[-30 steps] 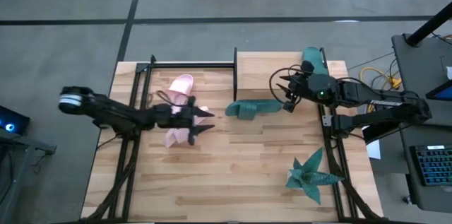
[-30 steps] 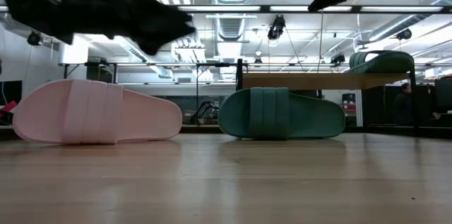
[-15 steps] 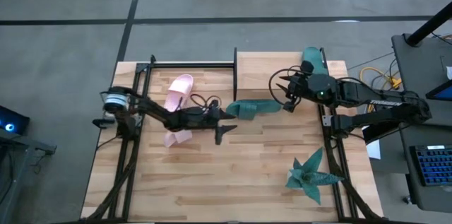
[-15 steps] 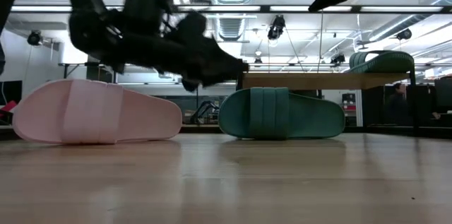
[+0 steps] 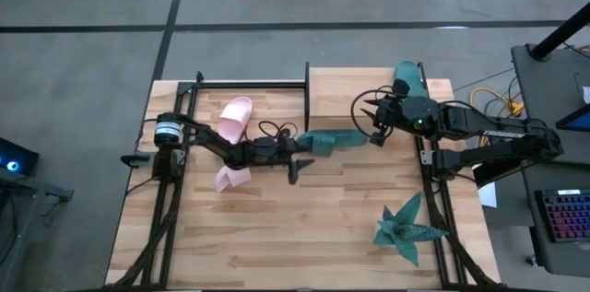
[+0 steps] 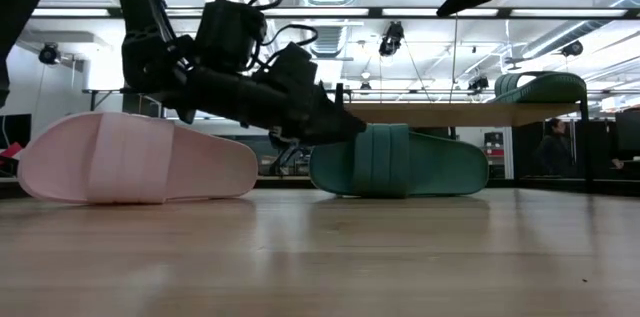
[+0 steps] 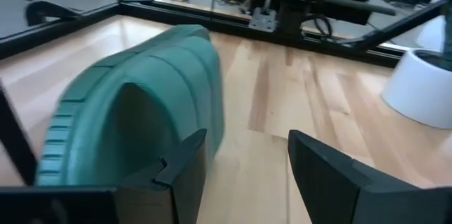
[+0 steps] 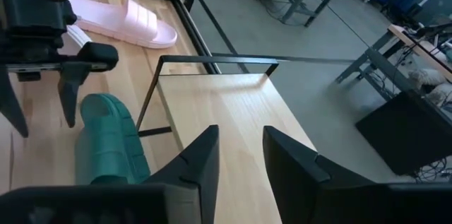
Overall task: Pick and place slides into the shelf
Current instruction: Put the green slide on the shelf
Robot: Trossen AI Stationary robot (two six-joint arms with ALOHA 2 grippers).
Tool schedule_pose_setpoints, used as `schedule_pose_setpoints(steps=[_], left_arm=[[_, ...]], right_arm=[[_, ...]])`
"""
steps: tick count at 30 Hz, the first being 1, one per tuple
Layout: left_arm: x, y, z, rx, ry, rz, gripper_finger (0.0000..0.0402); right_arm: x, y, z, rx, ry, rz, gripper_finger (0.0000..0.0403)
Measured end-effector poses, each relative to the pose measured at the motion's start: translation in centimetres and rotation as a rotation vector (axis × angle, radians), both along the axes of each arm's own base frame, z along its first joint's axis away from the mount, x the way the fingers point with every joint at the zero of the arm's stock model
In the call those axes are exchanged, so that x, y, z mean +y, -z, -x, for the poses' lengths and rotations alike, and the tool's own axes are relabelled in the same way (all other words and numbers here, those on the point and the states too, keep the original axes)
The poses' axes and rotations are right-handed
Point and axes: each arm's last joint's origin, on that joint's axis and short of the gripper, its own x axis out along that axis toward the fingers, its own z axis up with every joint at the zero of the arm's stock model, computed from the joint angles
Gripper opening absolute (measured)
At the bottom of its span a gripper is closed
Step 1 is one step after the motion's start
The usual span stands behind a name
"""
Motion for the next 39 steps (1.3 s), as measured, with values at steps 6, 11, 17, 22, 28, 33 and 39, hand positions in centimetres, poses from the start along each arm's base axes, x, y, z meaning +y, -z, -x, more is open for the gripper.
schedule_pose_setpoints(steps=[6, 11, 17, 22, 28, 33, 39], left_arm=[[0.2, 0.3, 0.1, 0.027, -0.066, -0.009, 0.0183], [0.4, 0.5, 0.1, 0.059, -0.145, -0.018, 0.0183], [0.4, -0.3, -0.7, 0.024, -0.126, -0.015, 0.0183], [0.4, -0.6, -0.9, 0.014, -0.115, -0.012, 0.0183], [0.4, -0.2, -1.4, 0.05, -0.111, -0.011, 0.0183], [0.4, 0.6, -2.7, 0.067, -0.078, -0.004, 0.0183], [0.5, 1.0, -3.8, 0.058, -0.064, -0.003, 0.0183]], right_arm=[[0.0, 0.0, 0.0, 0.002, 0.0, 0.0, 0.0101], [0.0, 0.0, 0.0, 0.002, 0.0, 0.0, 0.0101], [0.0, 0.0, 0.0, 0.003, -0.001, -0.001, 0.0095], [0.0, 0.0, 0.0, 0.003, -0.003, -0.002, 0.0099], [0.0, 0.0, 0.0, 0.003, -0.003, -0.002, 0.0097], [0.0, 0.0, 0.0, 0.003, -0.003, -0.002, 0.0091], [0.0, 0.1, 0.0, 0.006, -0.004, -0.003, 0.0093]])
